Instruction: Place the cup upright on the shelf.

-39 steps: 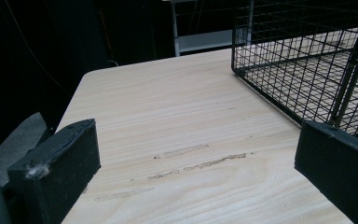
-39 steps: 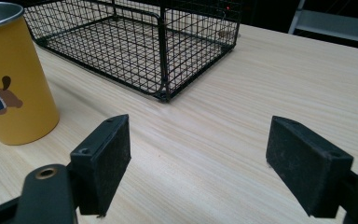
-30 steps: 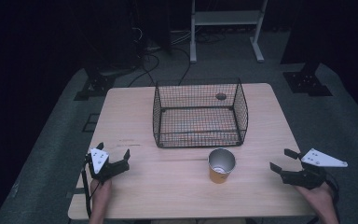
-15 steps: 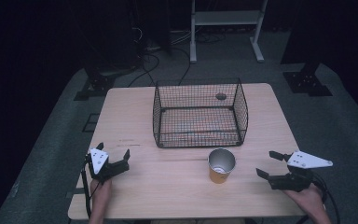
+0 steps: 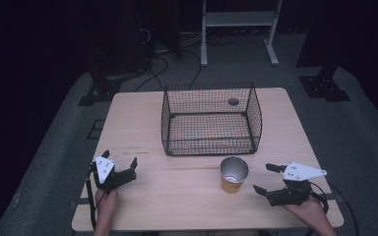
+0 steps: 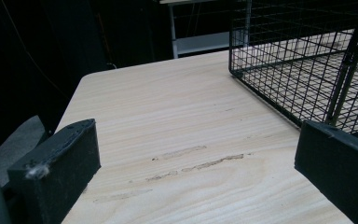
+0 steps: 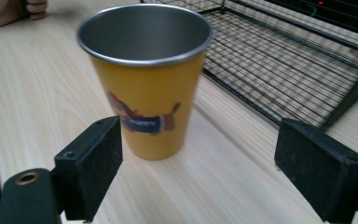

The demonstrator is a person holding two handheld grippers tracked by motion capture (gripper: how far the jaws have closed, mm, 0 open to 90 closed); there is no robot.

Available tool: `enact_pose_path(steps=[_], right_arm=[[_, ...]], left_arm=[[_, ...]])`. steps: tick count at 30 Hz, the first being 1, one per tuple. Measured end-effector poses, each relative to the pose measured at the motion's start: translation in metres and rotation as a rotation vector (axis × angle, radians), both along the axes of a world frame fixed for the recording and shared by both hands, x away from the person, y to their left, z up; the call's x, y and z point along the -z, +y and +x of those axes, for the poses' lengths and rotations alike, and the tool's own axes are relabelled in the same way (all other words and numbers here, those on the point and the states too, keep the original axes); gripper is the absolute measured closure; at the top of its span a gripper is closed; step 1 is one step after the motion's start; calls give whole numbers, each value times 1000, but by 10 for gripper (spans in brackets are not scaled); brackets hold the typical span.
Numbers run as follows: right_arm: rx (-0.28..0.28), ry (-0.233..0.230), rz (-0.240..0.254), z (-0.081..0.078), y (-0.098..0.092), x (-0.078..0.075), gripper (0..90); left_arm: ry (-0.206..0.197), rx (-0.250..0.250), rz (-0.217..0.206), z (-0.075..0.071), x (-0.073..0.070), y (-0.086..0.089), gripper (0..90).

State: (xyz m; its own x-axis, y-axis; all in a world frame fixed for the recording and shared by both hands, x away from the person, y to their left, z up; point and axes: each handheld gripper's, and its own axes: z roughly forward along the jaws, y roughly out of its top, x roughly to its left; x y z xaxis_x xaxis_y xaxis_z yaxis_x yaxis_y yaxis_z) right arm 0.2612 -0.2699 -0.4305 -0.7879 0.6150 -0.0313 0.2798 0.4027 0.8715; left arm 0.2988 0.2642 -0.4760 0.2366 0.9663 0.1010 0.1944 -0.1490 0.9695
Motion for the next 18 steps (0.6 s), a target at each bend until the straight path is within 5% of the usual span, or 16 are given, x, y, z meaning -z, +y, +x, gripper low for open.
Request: enact_pose_path(steps=[18], right_arm=[[-82, 16, -15, 4, 34, 5, 134]], left_arm=[[0, 1, 0, 0, 0, 0, 0]])
